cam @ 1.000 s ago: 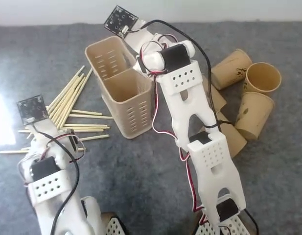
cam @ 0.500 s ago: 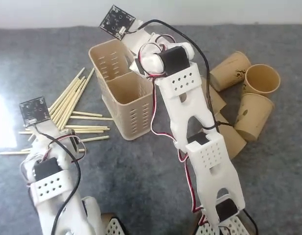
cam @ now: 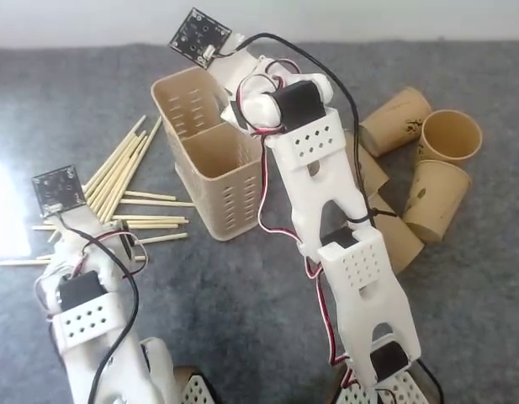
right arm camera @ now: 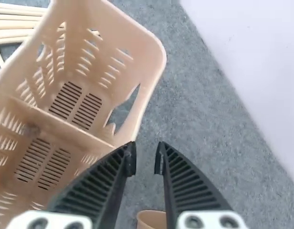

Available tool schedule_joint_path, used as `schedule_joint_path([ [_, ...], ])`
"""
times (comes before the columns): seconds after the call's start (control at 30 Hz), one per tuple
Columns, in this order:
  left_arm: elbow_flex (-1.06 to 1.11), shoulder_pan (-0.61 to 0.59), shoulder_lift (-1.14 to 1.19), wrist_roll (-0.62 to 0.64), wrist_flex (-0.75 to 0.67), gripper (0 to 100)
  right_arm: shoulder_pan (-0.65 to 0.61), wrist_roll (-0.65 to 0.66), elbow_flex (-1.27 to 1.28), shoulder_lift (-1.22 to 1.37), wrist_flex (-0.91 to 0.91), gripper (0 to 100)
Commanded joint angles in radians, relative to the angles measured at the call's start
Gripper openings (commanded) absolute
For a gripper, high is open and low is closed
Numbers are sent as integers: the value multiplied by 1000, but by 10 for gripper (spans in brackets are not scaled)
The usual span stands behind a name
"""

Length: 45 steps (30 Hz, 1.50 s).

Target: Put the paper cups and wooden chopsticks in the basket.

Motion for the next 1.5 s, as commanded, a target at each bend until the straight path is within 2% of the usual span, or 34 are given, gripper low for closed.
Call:
schedule_joint_path([
  [0.0,13,-3,-23,-3,-52,152,-16,-3,-95,-56,-24,91],
  [0.4,18,-3,-23,-3,-55,152,-47,-12,-55,-59,12,91],
  [0.6,18,-3,-23,-3,-52,152,-15,-114,37,-61,16,91],
  [1.03,18,-3,-23,-3,-51,152,15,-121,123,-59,24,89],
  [1.17,18,-3,-23,-3,-51,152,12,-117,207,-62,24,0],
  [1.23,18,-3,-23,-3,-51,152,12,-117,227,-67,24,11],
  [1.3,18,-3,-23,-3,-51,152,16,-106,232,-68,24,7],
  [1.47,19,-3,-23,-5,-52,152,38,48,229,-71,25,7],
])
